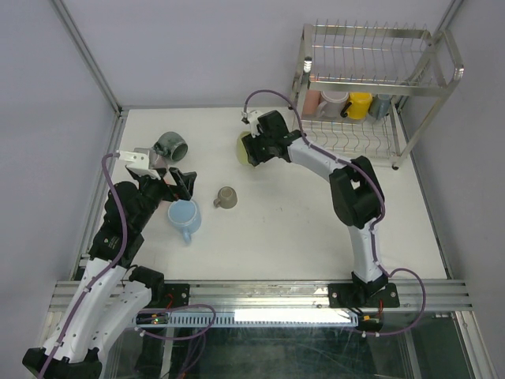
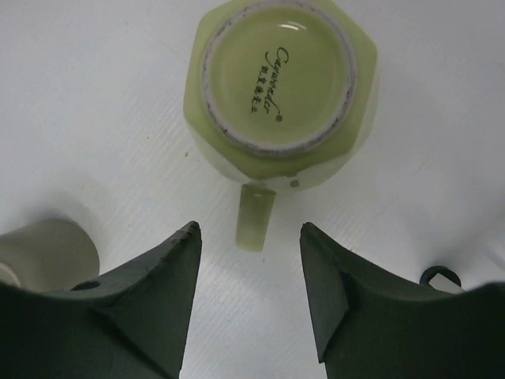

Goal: Load the cups into the dish rack
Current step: Pick up the cup at the center of the board.

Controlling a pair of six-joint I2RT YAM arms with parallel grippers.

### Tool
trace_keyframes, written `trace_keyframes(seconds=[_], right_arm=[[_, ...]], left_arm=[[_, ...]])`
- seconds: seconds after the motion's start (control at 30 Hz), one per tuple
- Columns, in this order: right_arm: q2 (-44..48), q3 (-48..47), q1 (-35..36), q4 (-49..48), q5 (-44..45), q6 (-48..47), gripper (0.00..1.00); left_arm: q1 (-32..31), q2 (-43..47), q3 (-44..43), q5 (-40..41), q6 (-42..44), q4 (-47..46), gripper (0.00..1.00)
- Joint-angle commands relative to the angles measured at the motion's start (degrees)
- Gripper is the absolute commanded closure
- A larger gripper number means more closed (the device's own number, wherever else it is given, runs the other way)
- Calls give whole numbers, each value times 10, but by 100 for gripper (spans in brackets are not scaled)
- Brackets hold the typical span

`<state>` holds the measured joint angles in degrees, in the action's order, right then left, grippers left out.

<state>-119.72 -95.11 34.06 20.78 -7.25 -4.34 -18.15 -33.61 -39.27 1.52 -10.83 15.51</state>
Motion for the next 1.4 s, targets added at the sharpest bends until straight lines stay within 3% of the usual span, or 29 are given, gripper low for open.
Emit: trace_keyframes(seconds=[0.0,0.23,0.77,1.07,1.17,1.3,1.37], right_arm=[[-18,-39,4,-22,6,17,45],[-39,-30,4,-58,30,5,46],[1,146,4,-327,18,18,57],[-6,171,4,-388,18,14,59],[-3,173,4,-393,15,8,67],[7,167,4,-377,12,-10,94],[18,169,4,-370,9,-19,100]], left_arm=[[4,6,2,11,13,-1,1],[5,8,2,9,13,-1,1],[10,7,4,11,12,-1,1],[14,5,4,10,9,-1,1],[16,5,4,10,8,-1,1],[16,4,4,10,8,-1,1],[16,4,4,10,8,-1,1]])
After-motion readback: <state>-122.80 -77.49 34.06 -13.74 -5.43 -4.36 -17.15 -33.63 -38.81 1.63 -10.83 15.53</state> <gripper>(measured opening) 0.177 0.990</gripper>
